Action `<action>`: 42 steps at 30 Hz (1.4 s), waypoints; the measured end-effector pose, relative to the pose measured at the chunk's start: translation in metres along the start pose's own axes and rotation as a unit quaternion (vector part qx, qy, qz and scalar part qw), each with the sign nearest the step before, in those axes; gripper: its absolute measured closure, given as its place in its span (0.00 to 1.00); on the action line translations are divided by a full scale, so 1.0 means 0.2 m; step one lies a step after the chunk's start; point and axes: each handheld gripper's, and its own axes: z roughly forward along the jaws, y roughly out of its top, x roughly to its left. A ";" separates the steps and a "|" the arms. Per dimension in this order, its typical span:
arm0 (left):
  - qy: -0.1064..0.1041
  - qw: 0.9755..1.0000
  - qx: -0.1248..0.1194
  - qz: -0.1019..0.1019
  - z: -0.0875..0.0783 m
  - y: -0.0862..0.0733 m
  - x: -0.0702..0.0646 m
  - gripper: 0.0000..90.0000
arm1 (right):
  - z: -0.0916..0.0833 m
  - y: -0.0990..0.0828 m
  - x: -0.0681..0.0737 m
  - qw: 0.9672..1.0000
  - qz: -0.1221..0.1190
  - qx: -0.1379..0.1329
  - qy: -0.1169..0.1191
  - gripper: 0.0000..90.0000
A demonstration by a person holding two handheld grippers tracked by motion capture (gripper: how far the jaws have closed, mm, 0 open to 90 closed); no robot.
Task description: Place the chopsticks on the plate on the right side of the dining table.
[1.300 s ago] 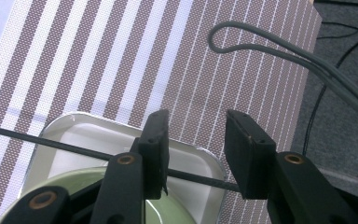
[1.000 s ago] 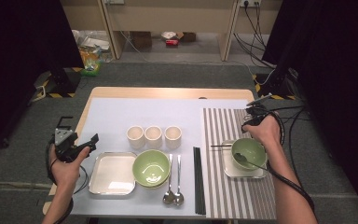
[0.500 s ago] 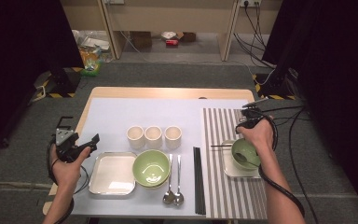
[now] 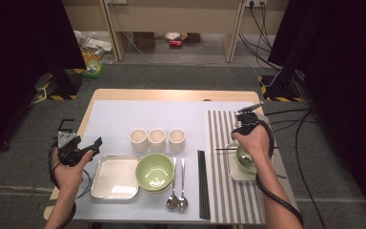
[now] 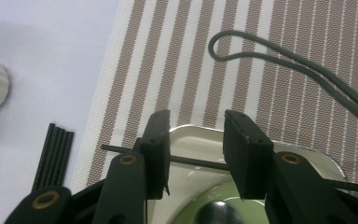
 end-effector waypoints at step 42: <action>0.003 1.000 0.000 -0.002 0.00 0.00 0.00 0.17 | 0.00 -0.12 0.24 0.999 -0.028 0.018 0.023 0.71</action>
